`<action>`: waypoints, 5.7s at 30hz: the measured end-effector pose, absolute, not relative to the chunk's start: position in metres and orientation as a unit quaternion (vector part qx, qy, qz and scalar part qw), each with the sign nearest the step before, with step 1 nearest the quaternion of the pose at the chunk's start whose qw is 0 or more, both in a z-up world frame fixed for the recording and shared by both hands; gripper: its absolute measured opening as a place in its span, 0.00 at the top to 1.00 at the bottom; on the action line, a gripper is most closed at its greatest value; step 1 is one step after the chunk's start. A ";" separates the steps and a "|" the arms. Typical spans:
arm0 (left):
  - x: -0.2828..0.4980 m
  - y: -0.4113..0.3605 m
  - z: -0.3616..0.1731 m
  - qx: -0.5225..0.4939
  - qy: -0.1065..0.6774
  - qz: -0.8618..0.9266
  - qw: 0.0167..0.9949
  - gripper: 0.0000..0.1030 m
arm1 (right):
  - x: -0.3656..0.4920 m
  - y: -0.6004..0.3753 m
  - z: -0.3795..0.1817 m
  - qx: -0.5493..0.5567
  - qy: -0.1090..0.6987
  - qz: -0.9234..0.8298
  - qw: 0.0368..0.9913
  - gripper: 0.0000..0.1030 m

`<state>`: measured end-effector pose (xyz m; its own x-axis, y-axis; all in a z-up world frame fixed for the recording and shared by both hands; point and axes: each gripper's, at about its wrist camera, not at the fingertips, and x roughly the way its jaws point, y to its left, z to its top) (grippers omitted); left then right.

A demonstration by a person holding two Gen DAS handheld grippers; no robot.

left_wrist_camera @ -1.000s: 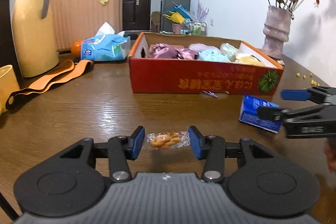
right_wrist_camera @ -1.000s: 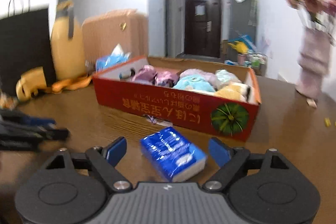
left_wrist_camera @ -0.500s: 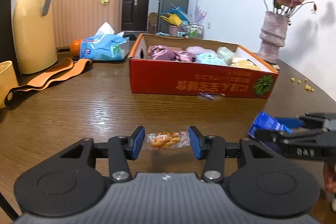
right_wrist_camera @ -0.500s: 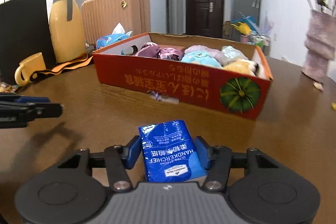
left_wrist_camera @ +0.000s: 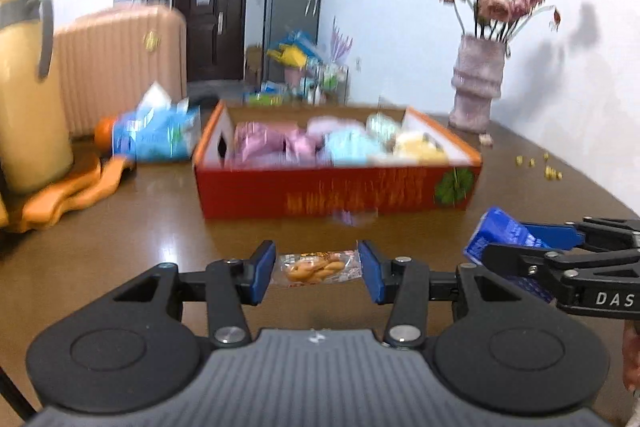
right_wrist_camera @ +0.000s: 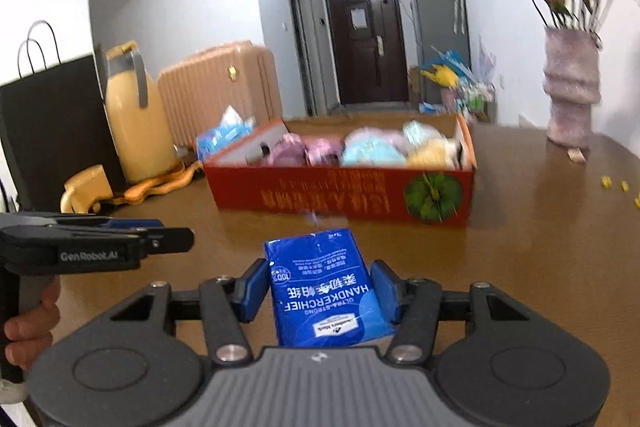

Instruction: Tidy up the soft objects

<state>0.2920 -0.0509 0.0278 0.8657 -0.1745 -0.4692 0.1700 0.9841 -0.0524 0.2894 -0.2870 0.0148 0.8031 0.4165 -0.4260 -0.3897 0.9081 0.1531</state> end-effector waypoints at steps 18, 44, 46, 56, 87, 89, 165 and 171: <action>0.485 -0.022 0.060 -0.051 0.245 -0.060 0.966 0.55 | 0.520 -0.216 0.014 0.035 0.288 0.205 0.935 0.46; 0.480 -0.014 0.086 -0.044 0.247 -0.041 0.967 0.29 | 0.480 -0.250 0.071 0.032 0.219 0.217 0.951 0.41; 0.463 -0.014 0.096 -0.033 0.236 -0.039 0.970 0.27 | 0.464 -0.252 0.083 0.024 0.208 0.213 0.954 0.41; 0.351 -0.010 0.112 0.003 0.168 -0.015 0.986 0.04 | 0.367 -0.274 0.114 0.005 0.164 0.169 0.972 0.26; 0.084 -0.004 0.050 -0.025 0.090 -0.025 0.995 0.00 | 0.089 -0.271 0.039 -0.020 0.034 0.107 0.994 0.00; 0.065 -0.005 0.038 -0.018 0.091 -0.007 0.996 0.00 | 0.072 -0.268 0.028 -0.011 0.038 0.107 0.993 0.00; 0.017 -0.003 0.001 0.031 0.098 0.000 0.995 0.00 | 0.013 -0.254 -0.017 0.043 0.083 0.112 0.989 0.00; 0.015 -0.004 0.000 0.031 0.096 -0.004 0.995 0.00 | 0.014 -0.255 -0.017 0.044 0.083 0.112 0.989 0.00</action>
